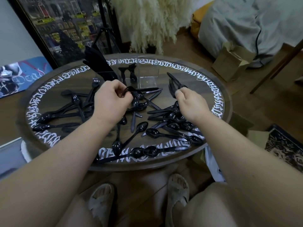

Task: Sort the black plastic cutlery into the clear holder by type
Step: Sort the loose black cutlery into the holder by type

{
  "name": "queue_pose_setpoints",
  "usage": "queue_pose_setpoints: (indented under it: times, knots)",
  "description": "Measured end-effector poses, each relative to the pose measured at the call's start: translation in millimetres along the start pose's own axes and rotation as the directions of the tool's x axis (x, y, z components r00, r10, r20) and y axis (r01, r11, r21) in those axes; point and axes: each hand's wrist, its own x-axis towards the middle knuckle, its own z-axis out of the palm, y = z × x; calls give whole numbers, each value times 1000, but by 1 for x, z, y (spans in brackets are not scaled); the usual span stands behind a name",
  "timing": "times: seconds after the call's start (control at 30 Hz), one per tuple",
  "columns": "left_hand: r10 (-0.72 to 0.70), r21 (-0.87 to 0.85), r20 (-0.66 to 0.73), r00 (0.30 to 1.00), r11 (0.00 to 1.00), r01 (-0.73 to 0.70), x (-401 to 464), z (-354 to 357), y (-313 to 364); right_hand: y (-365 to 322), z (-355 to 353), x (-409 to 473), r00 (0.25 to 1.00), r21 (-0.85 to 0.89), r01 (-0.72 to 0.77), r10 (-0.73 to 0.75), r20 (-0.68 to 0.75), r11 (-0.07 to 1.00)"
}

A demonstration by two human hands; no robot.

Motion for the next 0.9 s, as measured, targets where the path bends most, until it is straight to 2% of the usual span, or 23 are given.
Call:
queue_pose_setpoints:
  times: [0.2,0.33,0.47,0.67,0.9]
  knots:
    - [-156,-138,40,987,978,160,-17,10,-1,11,16,-13,980,308,-104,151,-133,946]
    - [-179,-214,112,978,956,199,-22,22,-1,20,22,-17,979,300,-137,176,-106,944]
    - [-139,-184,132,981,970,162,-18,24,4,22,26,-12,987,341,-114,145,-68,933]
    - [-101,-150,96,990,982,115,-14,20,-6,22,33,-11,989,344,-140,151,-4,928]
    - [-161,-235,80,984,956,176,-11,22,-4,15,40,-8,990,420,-130,138,13,898]
